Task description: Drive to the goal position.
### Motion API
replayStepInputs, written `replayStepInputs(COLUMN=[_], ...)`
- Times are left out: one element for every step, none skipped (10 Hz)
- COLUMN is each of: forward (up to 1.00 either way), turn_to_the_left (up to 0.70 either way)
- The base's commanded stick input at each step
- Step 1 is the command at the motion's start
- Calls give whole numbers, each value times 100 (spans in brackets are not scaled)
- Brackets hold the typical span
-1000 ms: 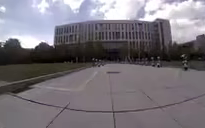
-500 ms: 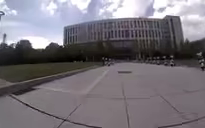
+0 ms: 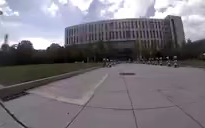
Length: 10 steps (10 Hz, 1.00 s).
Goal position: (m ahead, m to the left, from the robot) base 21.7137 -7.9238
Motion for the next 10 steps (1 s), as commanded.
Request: replayStepInputs(forward=[70,70,70,70,70,70,70,70,70,70], turn_to_the_left=[0,0,0,0,0,0,0,0,0,0])
